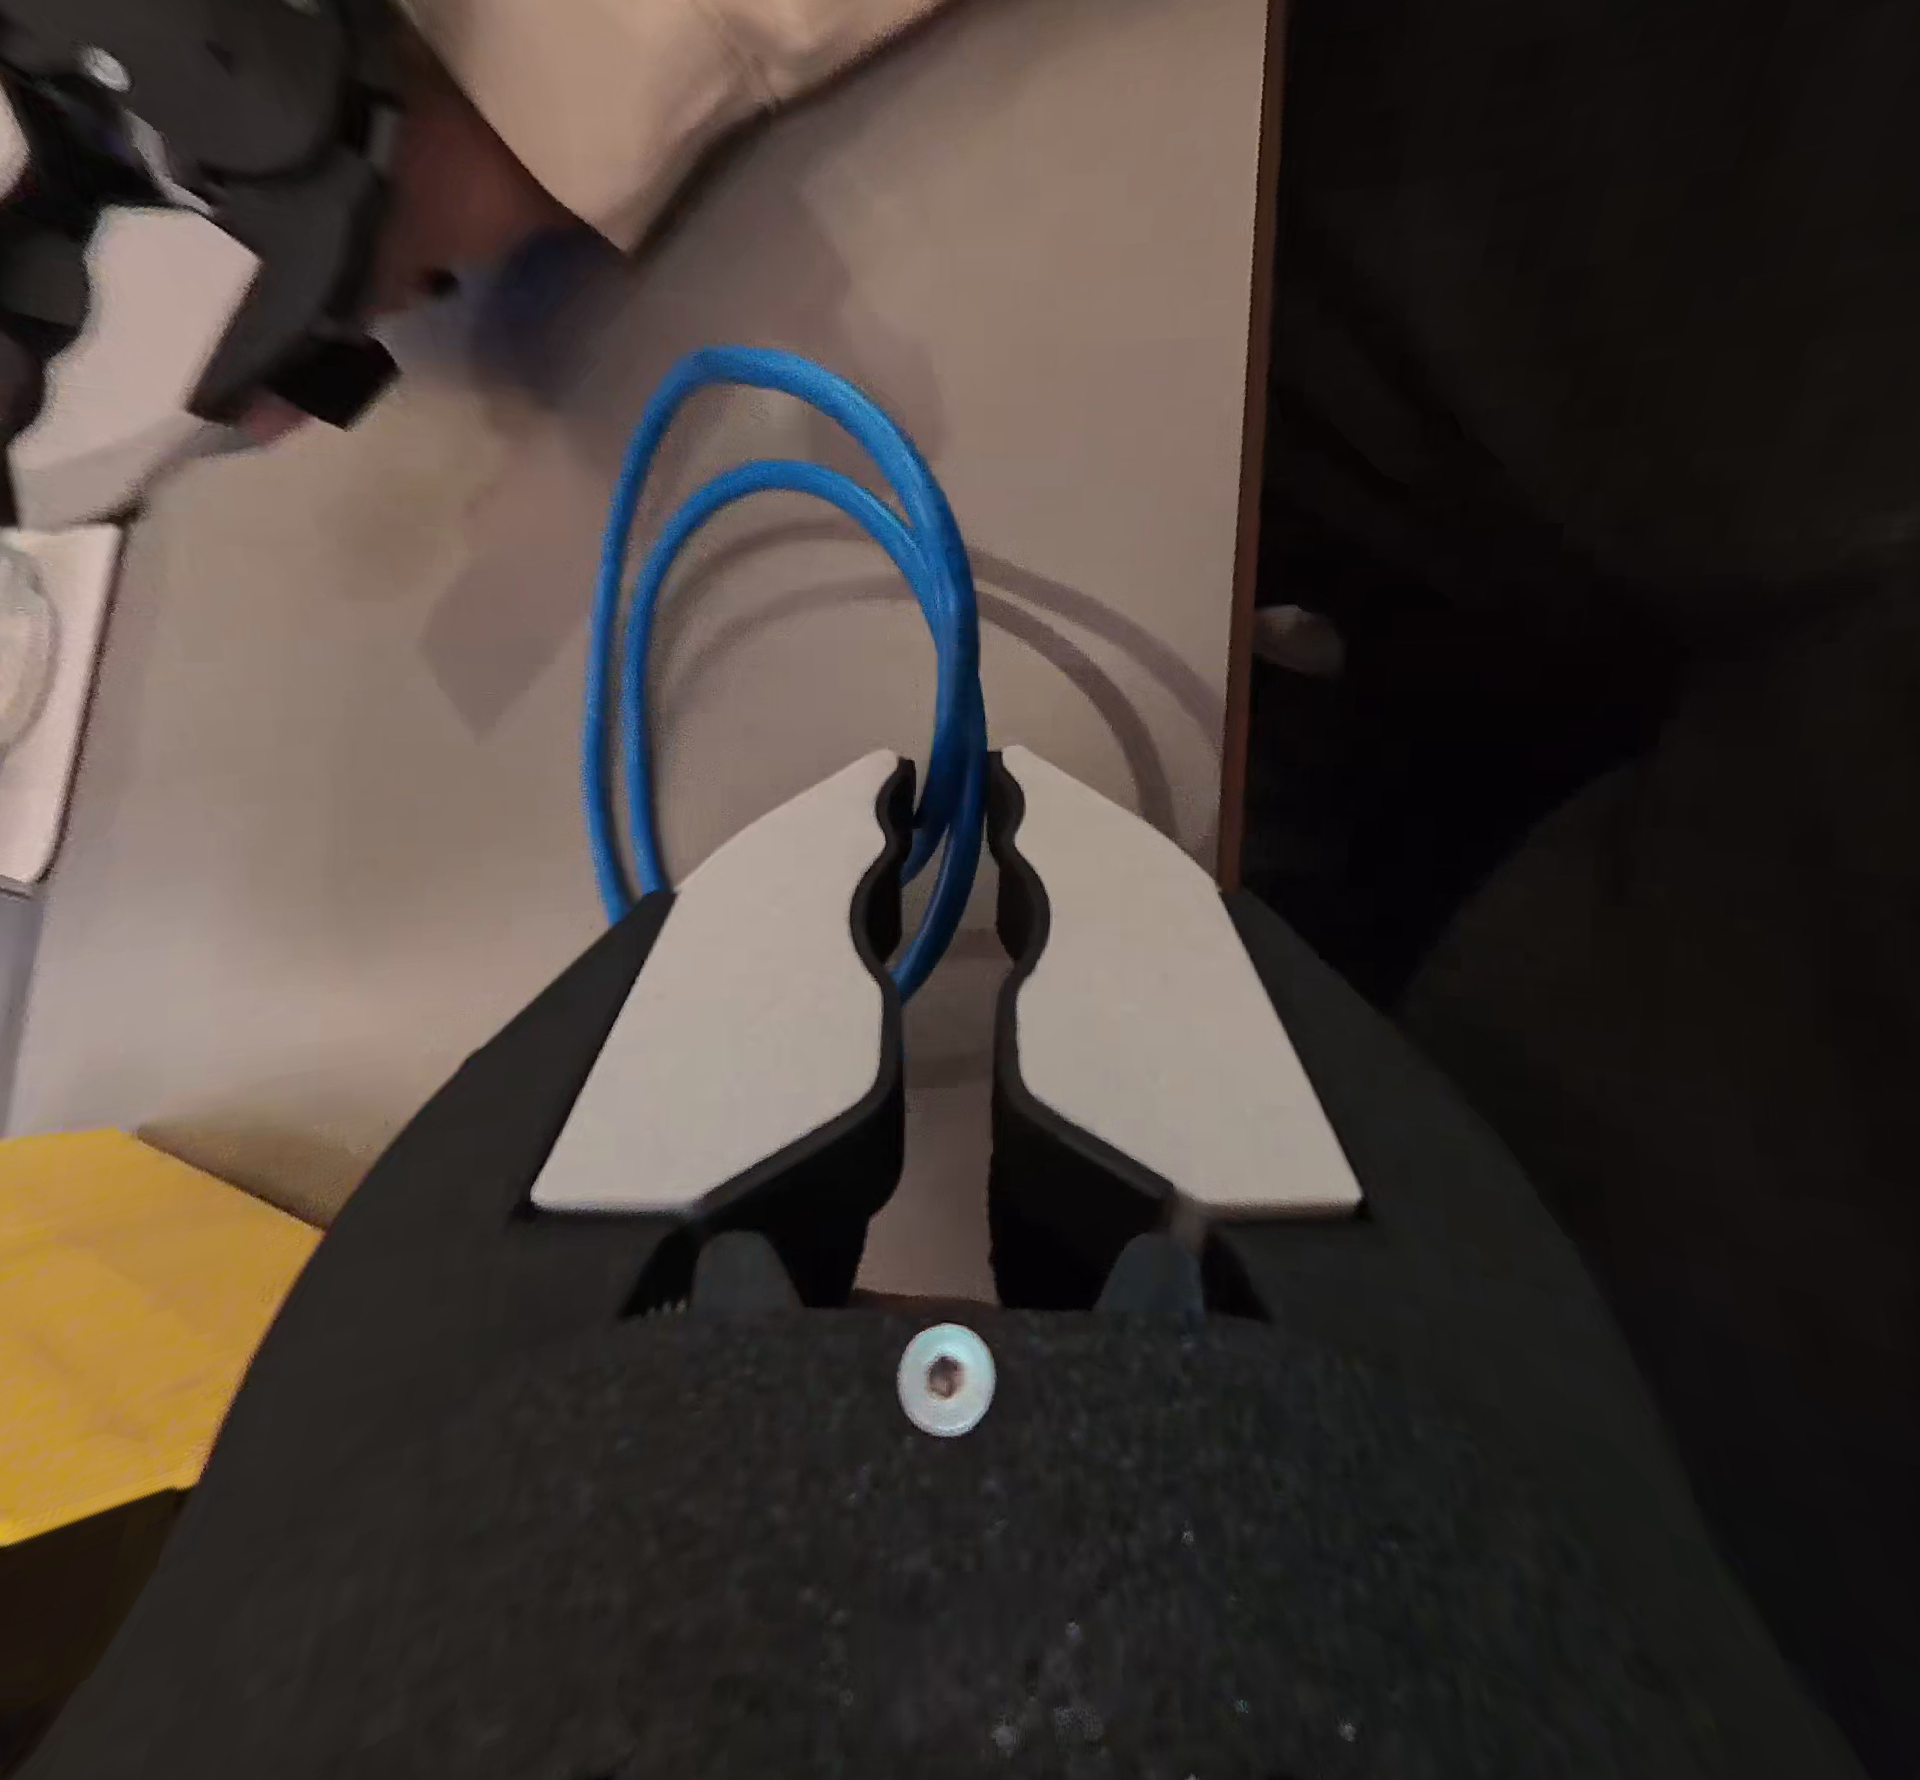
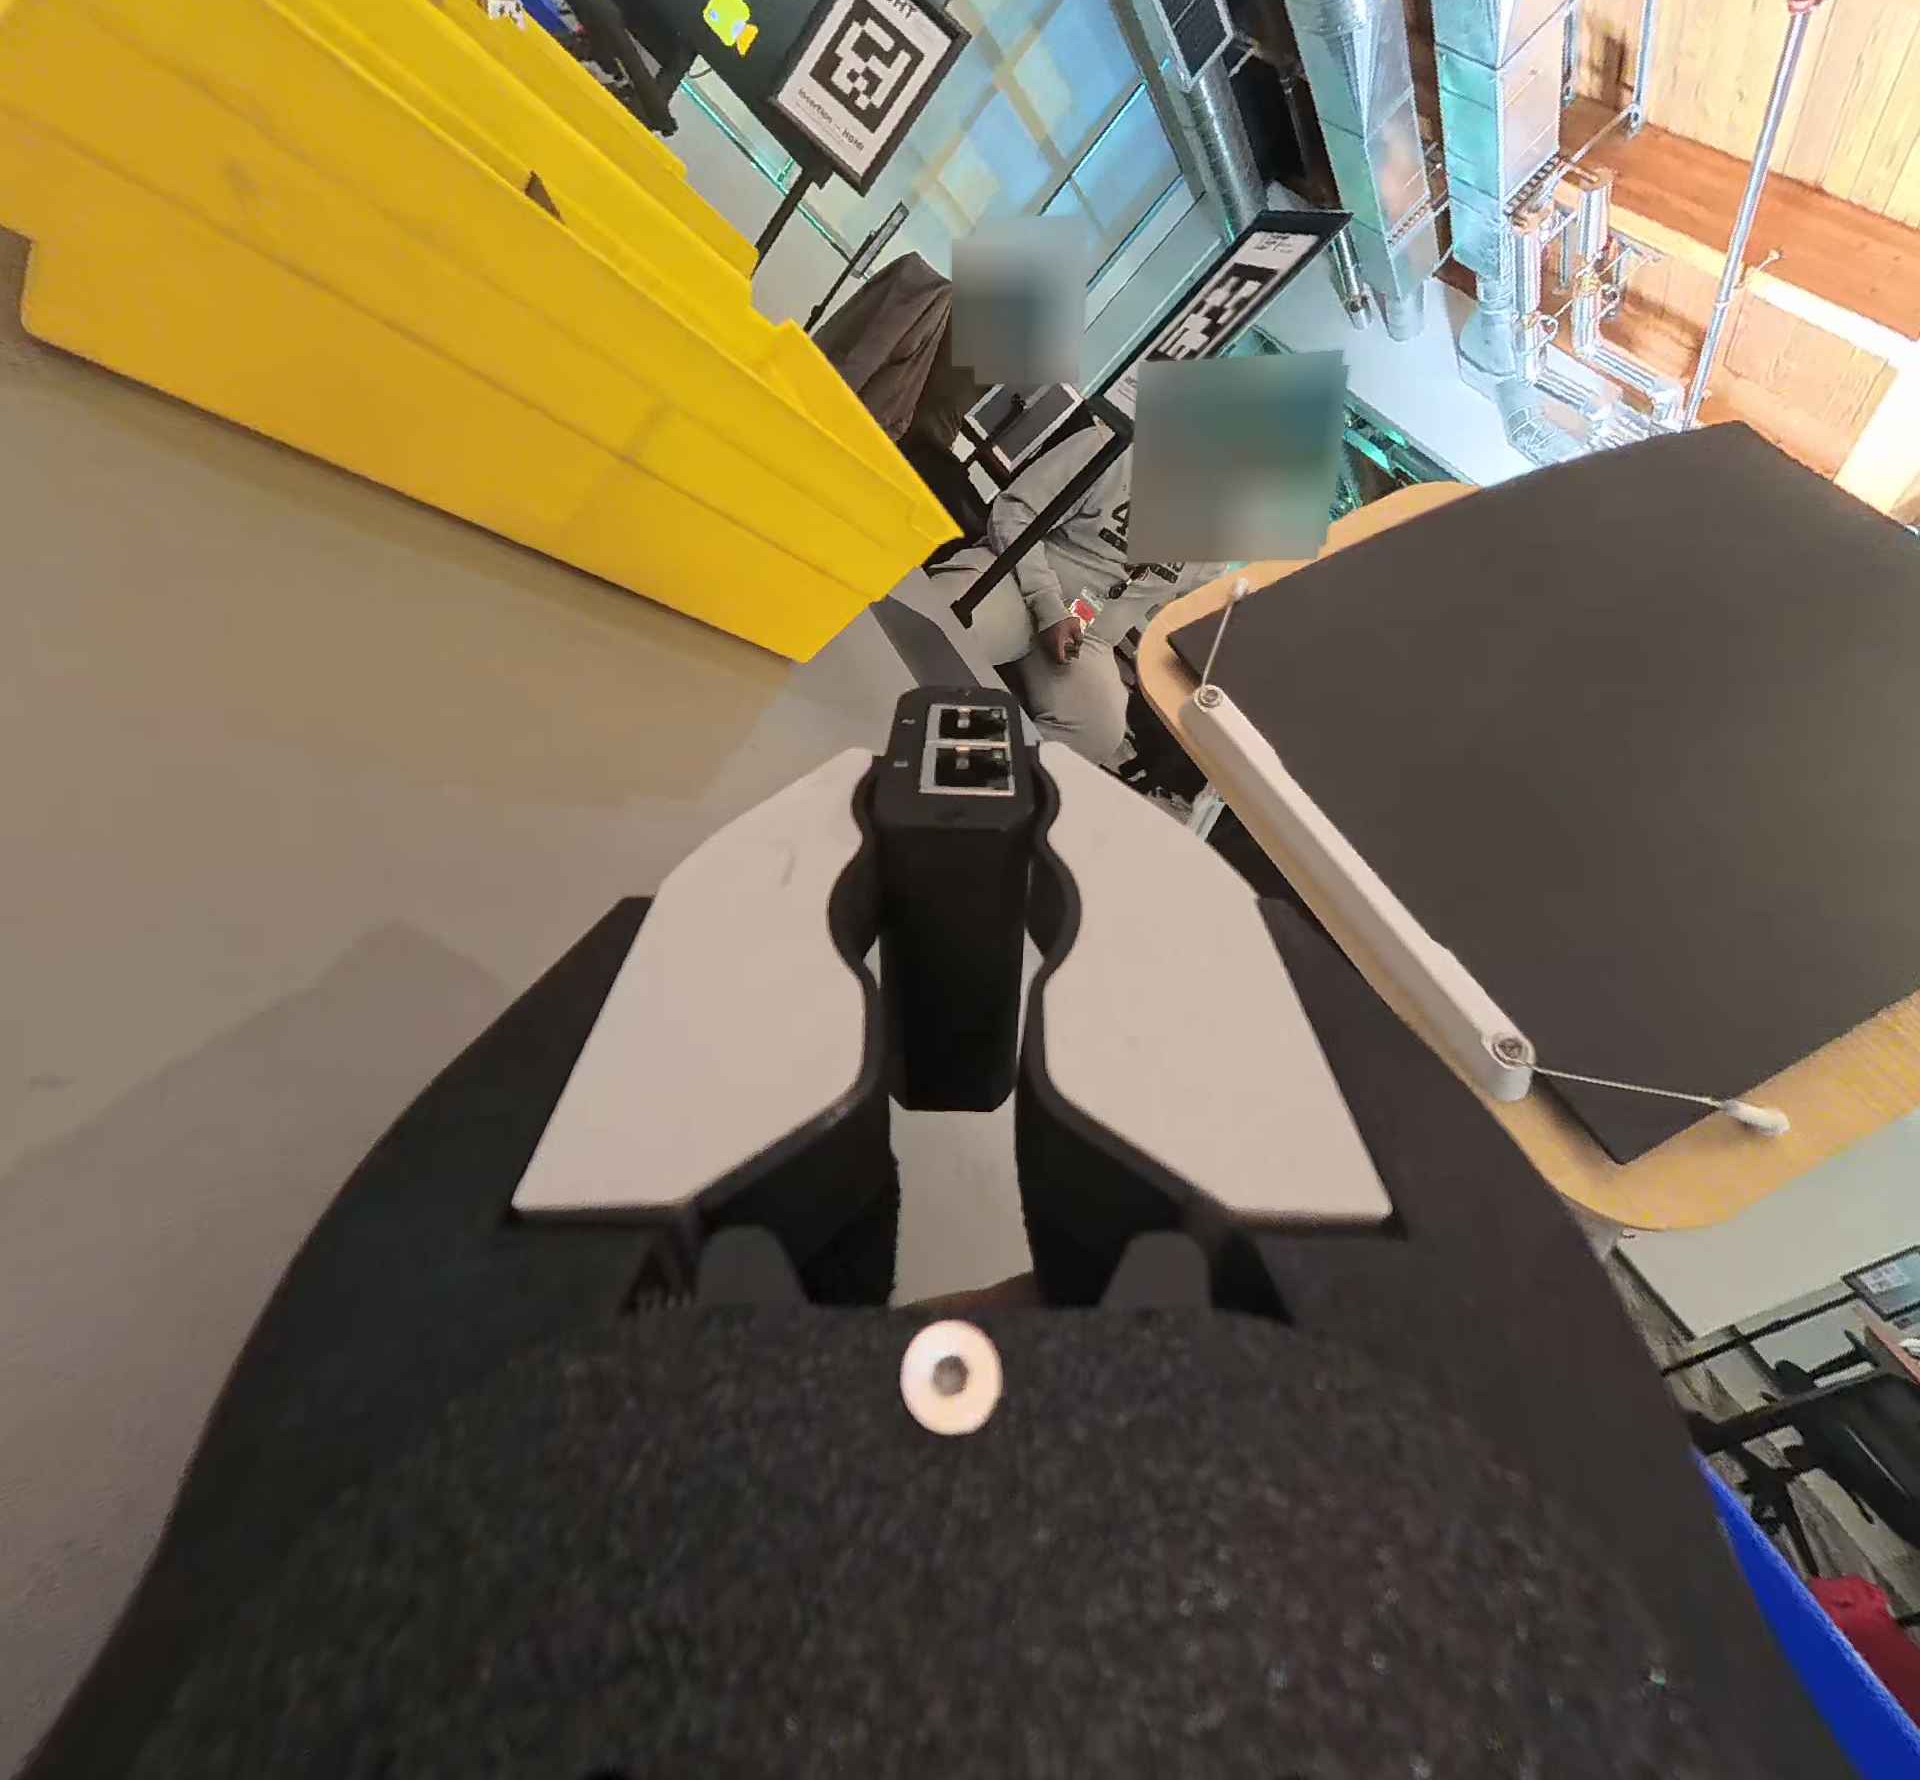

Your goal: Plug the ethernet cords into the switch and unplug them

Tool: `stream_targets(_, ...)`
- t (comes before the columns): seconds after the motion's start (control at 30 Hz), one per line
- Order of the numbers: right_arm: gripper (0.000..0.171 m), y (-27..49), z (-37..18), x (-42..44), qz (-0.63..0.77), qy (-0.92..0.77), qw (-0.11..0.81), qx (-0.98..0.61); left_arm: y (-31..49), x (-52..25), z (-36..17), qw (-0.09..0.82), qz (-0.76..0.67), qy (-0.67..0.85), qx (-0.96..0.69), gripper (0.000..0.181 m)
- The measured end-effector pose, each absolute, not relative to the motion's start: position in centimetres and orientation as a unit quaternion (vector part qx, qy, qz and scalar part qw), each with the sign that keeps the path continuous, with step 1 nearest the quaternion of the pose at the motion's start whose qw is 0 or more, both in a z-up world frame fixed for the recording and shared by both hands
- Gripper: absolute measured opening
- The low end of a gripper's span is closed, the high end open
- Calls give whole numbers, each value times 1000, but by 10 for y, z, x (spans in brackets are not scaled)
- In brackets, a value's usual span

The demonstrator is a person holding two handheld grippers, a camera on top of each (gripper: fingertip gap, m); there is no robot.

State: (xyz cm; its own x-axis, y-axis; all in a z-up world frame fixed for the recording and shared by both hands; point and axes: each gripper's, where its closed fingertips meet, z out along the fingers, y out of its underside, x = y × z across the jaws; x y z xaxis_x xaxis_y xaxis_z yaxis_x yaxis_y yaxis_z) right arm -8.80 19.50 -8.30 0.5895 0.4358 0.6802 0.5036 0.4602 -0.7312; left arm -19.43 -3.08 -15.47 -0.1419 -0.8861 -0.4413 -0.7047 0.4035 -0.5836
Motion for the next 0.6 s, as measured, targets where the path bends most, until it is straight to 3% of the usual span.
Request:
stream_targets(0.13, 24, 192, -88, -95, -30, -473, 717, -511, -29, -202, -165, 362, -129, 713, -586, 17)
stream_targets(0.2, 24, 193, -89, -95, -31, -474, 716, -511, -29, -207, -158, 360, -183, 667, -627, 28)
stream_targets(0.37, 24, 193, -89, -95, -25, -473, 715, -514, -11, -228, -126, 375, -303, 495, -723, 29)
stream_targets(0.6, 24, 191, -91, -98, -27, -483, 711, -511, 28, -252, -159, 383, -207, 312, -844, 41)
